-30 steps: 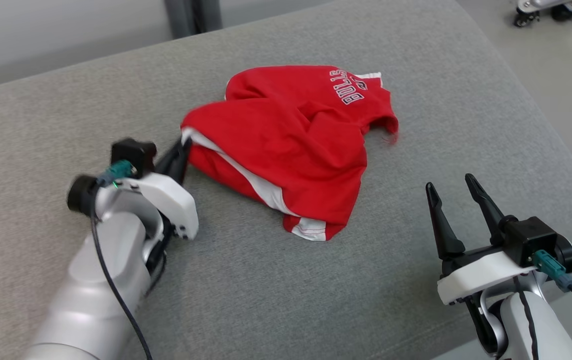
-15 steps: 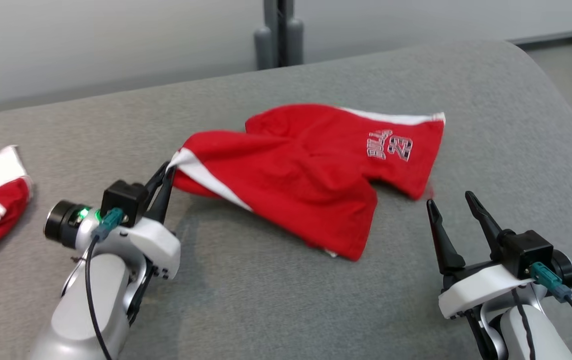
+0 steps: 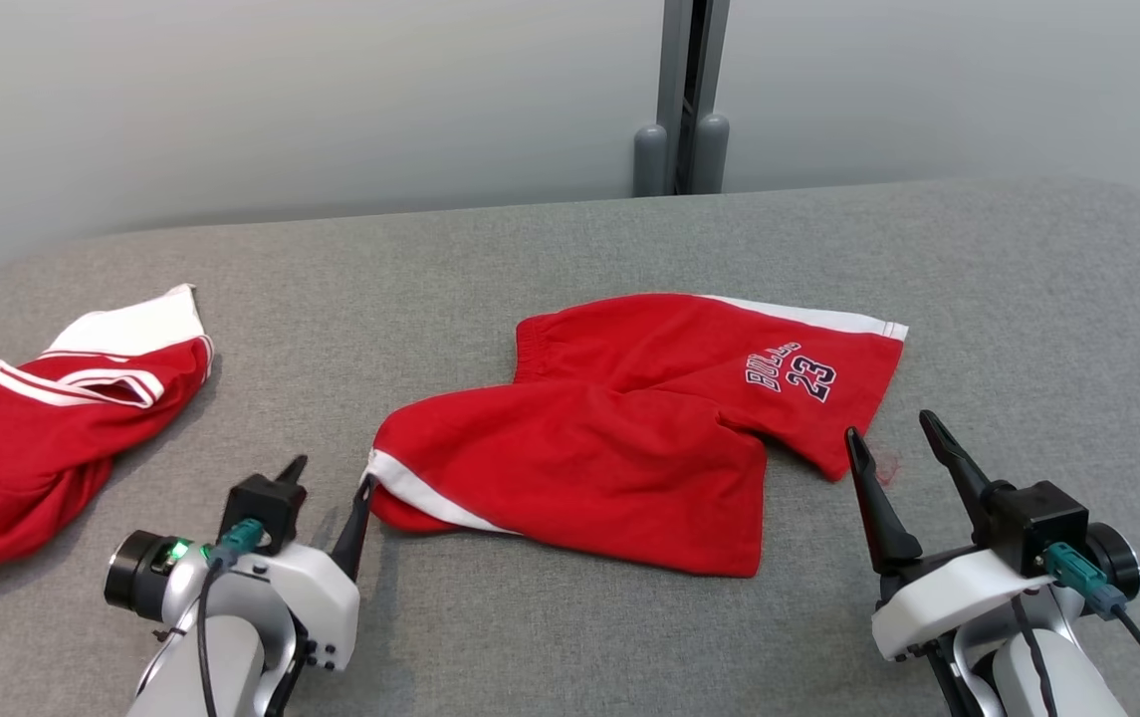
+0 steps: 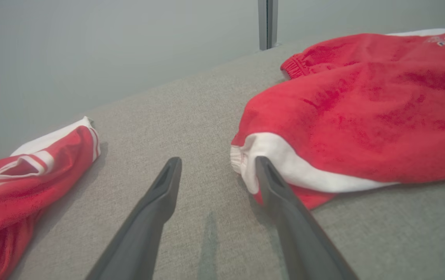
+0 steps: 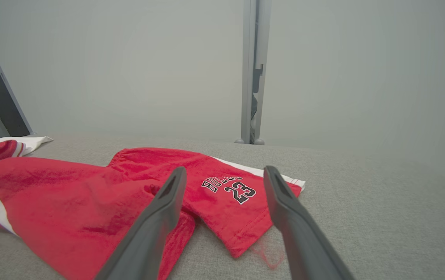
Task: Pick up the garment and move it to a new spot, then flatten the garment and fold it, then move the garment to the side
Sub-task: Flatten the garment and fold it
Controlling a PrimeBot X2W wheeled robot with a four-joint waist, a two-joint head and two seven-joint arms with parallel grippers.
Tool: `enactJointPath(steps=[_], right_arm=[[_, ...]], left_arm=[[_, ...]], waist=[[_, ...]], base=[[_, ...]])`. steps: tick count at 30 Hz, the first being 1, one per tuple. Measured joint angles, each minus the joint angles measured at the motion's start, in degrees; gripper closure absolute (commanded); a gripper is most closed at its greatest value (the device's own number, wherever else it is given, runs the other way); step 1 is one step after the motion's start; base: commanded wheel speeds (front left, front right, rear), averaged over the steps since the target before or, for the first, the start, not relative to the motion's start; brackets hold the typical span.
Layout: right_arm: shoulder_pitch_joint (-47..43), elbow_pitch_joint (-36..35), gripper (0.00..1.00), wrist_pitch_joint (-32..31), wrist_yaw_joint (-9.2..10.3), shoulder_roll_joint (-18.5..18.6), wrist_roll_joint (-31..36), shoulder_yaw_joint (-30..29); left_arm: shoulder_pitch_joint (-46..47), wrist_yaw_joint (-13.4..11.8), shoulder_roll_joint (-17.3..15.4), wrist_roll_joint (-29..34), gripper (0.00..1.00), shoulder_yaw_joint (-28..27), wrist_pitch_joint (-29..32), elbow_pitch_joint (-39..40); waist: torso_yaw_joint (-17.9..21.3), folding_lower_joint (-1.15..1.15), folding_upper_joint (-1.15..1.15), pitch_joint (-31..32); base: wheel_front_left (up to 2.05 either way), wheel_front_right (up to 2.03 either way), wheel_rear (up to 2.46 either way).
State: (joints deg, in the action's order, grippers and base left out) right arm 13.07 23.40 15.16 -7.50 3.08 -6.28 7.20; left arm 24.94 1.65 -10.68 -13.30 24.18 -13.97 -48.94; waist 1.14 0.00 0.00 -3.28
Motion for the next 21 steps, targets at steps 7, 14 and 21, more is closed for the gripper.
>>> enactJointPath(steps=[7,14,21], right_arm=[[-1.2,0.0,0.0,0.0,0.0,0.4,-0.4,-0.1],[-3.6,1.3,0.0,0.0,0.0,1.4,-2.4,2.3],[-4.3,4.0,0.0,0.0,0.0,2.5,-4.7,6.4]], left_arm=[[-1.0,-3.1,0.2,-2.9,0.0,-6.4,-0.9,8.9],[-9.7,-5.8,1.3,-1.4,0.0,-14.0,-0.9,24.9],[-15.1,-5.2,3.9,2.4,0.0,-17.7,-0.9,29.6]], waist=[[-0.7,0.0,0.0,1.3],[-1.5,0.0,0.0,1.8],[-2.5,0.0,0.0,1.2]], base=[[0.0,0.0,0.0],[0.0,0.0,0.0],[0.0,0.0,0.0]])
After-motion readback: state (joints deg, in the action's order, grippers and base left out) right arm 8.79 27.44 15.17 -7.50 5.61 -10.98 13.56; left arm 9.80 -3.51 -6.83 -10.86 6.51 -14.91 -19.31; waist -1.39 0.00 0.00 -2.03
